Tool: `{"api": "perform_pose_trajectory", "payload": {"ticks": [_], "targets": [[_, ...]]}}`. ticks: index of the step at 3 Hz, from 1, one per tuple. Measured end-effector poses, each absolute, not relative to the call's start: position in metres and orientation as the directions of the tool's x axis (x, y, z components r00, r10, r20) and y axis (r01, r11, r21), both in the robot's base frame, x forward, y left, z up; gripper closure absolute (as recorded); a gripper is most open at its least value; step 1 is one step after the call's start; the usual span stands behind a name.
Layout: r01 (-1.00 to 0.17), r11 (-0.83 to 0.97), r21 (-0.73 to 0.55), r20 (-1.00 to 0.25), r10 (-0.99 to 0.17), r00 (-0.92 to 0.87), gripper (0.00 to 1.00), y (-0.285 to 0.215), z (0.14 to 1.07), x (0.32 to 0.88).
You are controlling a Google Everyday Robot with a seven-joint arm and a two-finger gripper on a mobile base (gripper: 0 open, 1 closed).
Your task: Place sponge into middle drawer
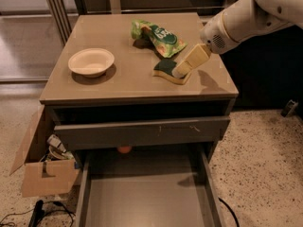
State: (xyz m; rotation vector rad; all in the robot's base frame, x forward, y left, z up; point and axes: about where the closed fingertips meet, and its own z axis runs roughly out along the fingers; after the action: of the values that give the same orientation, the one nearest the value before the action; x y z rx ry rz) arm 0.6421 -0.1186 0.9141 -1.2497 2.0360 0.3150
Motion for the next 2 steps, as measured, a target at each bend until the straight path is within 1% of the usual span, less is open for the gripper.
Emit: {"api": "perform_pose_trajectory", "payload": {"ticks": [1, 2], "targets": [[-0.852, 0.501, -0.152, -0.683, -0.676, -0.276, 0.0, -0.118, 0.913, 0.643], [-0.853, 0.503, -0.138, -0.693, -0.664, -0.28, 0.0, -0.105, 0.9, 0.654]]}}
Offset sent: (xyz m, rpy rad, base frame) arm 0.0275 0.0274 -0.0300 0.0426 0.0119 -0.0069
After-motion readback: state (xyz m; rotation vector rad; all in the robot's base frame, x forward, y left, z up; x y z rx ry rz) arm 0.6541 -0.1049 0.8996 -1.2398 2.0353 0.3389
